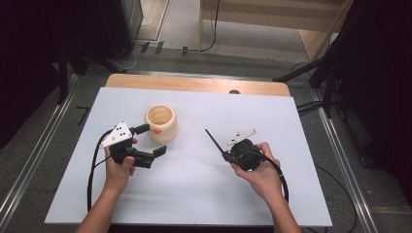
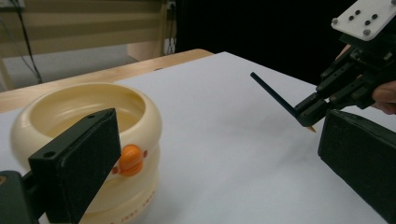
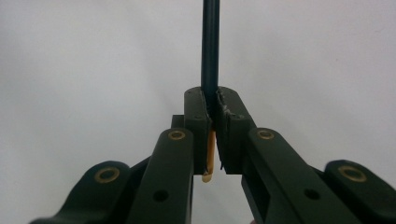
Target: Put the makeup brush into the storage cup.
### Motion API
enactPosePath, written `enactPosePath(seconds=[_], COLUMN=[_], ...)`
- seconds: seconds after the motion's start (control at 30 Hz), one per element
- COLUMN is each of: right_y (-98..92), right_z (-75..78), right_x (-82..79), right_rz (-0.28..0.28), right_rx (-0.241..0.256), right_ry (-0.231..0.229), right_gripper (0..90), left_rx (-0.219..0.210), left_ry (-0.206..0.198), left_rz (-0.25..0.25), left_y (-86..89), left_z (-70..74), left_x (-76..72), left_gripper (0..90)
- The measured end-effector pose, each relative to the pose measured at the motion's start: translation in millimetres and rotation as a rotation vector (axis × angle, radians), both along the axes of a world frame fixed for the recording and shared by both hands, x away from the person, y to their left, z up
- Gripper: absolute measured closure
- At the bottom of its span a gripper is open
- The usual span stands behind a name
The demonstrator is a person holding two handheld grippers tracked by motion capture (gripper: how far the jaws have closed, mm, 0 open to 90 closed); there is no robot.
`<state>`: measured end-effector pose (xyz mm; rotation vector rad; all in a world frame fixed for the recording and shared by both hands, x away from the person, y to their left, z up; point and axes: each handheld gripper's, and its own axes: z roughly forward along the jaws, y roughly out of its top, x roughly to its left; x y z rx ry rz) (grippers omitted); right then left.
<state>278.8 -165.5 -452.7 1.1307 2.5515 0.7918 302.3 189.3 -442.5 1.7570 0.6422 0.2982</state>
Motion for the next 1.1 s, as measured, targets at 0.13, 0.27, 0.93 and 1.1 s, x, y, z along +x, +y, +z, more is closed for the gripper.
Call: enactPosePath(seconds=[0.13, 0.27, 0.93, 1.1], right_y=[0.9, 2.1, 5.0, 5.3], right_z=[-0.4, -0.6, 1.6, 2.0], right_x=[-0.9, -2.9, -10.2, -12.0], right_rz=[0.003, 0.000, 0.037, 0.041], right_rx=[0.002, -0.004, -0.035, -0.044], right_ry=[-0.016, -0.028, -0.171, -0.205], right_gripper=[84.8, 84.8, 84.7, 84.7], left_rx=[0.016, 0.026, 0.019, 0.015], left_ry=[-0.003, 0.002, 0.025, 0.027], left_rz=[-0.027, -0.045, -0.073, -0.074], left_y=[-10.5, -17.4, -26.3, -26.8], left_z=[-0.7, -1.7, -4.1, -3.8], left_x=[-0.6, -0.9, 0.7, 0.8], left_gripper=[2.8, 5.4, 7.7, 7.7])
